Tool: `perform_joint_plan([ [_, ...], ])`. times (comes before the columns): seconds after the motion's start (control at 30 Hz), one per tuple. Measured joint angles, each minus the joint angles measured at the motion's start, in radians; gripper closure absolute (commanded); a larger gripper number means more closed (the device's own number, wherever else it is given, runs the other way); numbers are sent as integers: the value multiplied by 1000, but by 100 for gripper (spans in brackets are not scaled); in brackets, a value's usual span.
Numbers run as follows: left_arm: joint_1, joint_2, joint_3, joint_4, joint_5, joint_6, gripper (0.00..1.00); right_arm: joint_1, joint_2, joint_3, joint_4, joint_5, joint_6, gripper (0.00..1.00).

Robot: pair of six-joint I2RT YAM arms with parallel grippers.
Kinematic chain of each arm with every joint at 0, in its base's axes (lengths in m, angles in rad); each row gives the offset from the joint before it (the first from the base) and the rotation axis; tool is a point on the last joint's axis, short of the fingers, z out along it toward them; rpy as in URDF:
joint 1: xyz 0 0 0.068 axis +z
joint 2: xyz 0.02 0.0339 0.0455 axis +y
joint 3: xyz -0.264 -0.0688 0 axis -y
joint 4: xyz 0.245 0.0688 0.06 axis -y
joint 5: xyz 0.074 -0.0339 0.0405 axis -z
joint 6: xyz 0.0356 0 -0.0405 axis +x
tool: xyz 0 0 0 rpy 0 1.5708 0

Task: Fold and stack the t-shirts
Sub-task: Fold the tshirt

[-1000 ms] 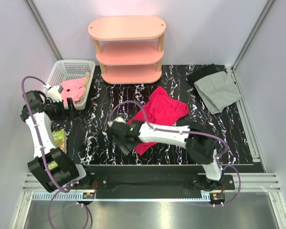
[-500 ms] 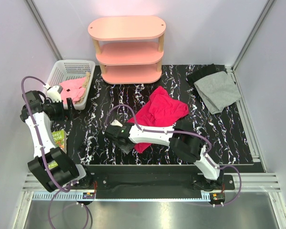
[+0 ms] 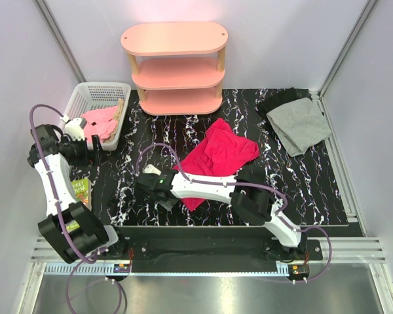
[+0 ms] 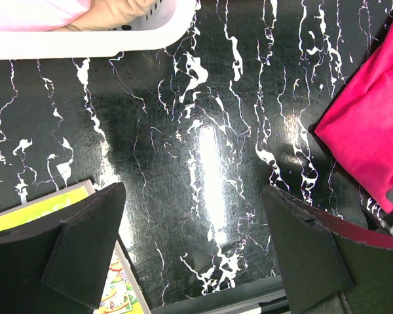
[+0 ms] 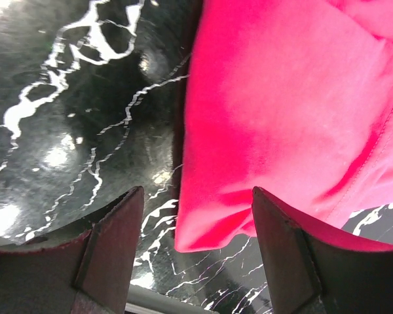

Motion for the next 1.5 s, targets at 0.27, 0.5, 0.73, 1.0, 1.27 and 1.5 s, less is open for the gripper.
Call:
perform_joint_plan([
  [0.27,2,0,0,-2,0,5,9,7,85,56,-10,35,-21,28],
  [0.5,6,0,0,-4,-3,18,9,-55,81,39,27,39,-21,47],
  [0.73,8,0,0,-4,-2,19,9,-89,87,30,43,29,-16,98],
  [1.0,9,-8,0,-5,-2,19,9,-82,90,40,31,11,2,100],
  [1.27,9,-8,0,-5,-2,19,9,6,62,119,-21,-143,42,100],
  [1.5,9,-8,0,-6,-1,19,9,46,-87,119,-37,-262,90,100],
])
